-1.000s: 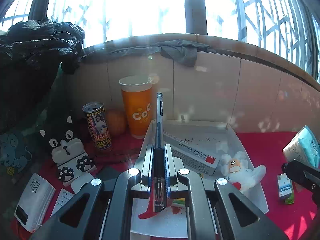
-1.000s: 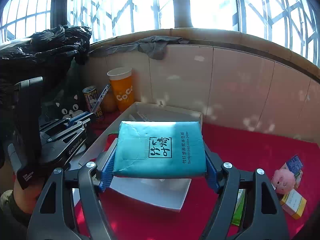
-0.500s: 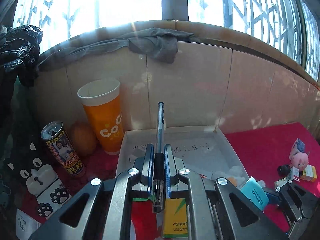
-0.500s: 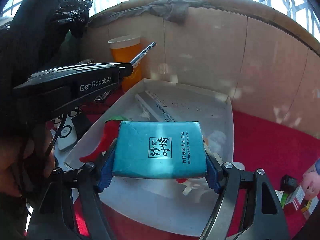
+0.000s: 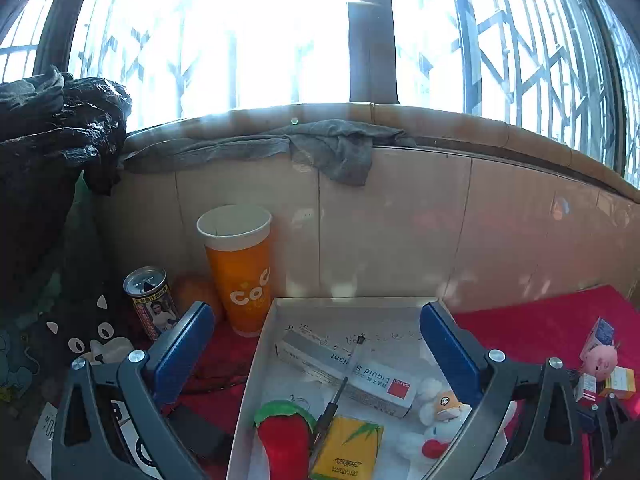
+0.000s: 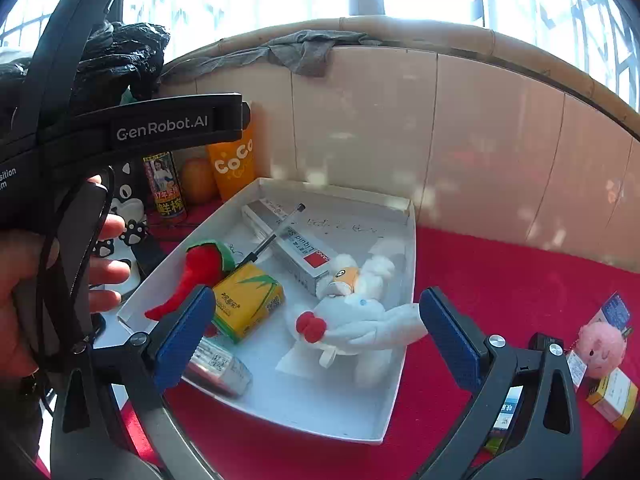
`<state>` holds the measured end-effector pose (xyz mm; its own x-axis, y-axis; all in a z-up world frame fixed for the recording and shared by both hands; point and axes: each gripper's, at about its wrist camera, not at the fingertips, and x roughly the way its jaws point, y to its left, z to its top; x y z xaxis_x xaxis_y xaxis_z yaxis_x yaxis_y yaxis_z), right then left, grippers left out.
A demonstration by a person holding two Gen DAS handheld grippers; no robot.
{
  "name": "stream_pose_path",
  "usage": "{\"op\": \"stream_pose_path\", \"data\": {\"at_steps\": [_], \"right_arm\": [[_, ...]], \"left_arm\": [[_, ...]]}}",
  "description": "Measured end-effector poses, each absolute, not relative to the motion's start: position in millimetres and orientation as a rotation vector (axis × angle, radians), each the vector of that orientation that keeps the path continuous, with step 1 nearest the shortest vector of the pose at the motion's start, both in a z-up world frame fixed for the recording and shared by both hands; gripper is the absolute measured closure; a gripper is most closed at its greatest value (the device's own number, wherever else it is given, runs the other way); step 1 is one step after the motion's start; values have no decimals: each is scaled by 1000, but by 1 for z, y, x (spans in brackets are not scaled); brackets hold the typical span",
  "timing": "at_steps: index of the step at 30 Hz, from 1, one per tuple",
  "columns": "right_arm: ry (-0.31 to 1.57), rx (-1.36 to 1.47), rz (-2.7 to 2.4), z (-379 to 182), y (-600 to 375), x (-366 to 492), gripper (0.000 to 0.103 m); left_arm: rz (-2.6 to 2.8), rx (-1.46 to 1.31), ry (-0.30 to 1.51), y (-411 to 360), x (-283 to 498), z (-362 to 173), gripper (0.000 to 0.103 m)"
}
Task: Organize objects
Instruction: 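Open both tools to drop the pen and blue tissue pack into the tray, then grasp the white medicine box with the left tool while the right tool grasps the Merck box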
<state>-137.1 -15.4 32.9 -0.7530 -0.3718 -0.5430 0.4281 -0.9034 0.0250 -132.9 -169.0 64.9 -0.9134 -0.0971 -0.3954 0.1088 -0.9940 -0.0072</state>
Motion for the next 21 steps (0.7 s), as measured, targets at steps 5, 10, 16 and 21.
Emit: {"op": "stream_pose_path", "data": {"at_steps": [5,10,16,21], "right_arm": [[86,804,-2599,28,5,-122,0],[-17,839,-2632,27,40,-117,0],[-97,822,-2759,30,121,-111,0],[-124,950,-2851,12,221,-117,0]], "left_arm": [[-3027,568,83,-160,-117,81,0],[-3092,621,60,-135,-110,79,0],[-3188,830,82,-98,-111,58,0],[-3253,1063,121,-62,-115,31,0]]}}
